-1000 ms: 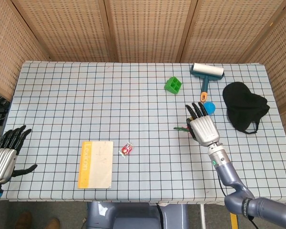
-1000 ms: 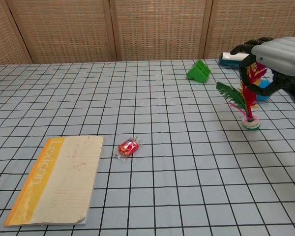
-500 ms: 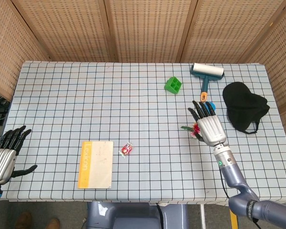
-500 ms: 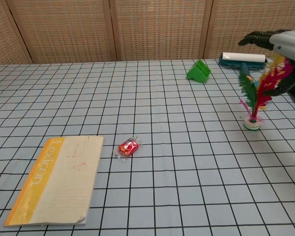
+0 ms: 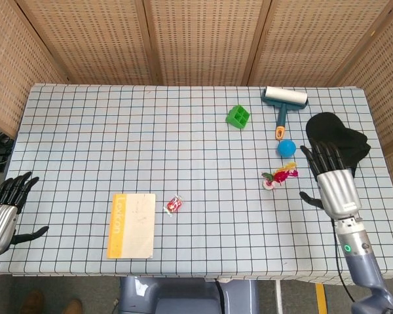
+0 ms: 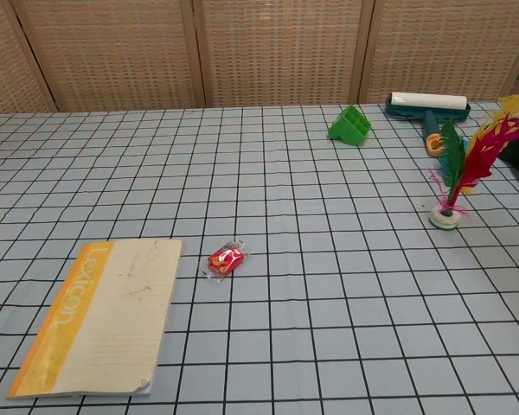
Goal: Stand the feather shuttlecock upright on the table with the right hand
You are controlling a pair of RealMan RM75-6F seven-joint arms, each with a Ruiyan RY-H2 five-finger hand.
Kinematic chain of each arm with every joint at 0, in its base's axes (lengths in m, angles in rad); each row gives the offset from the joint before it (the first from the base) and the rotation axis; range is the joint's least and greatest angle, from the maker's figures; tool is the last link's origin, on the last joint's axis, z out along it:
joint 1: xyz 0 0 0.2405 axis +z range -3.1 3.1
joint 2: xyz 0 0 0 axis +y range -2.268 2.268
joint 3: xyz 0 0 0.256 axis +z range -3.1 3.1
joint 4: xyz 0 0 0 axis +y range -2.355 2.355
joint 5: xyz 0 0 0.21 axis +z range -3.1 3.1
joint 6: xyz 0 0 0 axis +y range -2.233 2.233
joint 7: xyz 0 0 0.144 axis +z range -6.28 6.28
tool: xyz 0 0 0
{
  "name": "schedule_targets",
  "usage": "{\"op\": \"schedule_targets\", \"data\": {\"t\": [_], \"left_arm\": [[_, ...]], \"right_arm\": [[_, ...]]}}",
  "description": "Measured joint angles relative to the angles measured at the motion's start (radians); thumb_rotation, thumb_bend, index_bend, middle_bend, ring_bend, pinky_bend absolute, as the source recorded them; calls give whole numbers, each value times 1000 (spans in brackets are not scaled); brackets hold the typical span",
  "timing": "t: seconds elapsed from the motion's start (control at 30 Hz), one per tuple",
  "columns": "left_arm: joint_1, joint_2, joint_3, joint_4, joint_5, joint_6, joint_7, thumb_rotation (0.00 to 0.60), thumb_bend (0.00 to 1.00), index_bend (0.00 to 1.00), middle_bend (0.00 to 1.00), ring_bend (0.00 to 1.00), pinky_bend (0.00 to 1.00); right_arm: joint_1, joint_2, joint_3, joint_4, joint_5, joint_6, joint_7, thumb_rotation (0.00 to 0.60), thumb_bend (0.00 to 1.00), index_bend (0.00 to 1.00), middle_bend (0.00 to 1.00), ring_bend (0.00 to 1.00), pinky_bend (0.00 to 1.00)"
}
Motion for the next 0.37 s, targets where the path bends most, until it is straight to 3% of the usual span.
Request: {"op": "schedule_targets", "data": {"t": [0.23,0.37], "left_arm": [[8,2,5,4,23,22,-2,600,0,0,0,0,0],[13,7,11,5,46,37,-15,600,0,0,0,0,0]], "right_arm": [[-104,-17,-83,109,-100,112,14,600,0,0,0,0,0],[-162,-34,-110,132,-105,137,-10,600,0,0,0,0,0]]}}
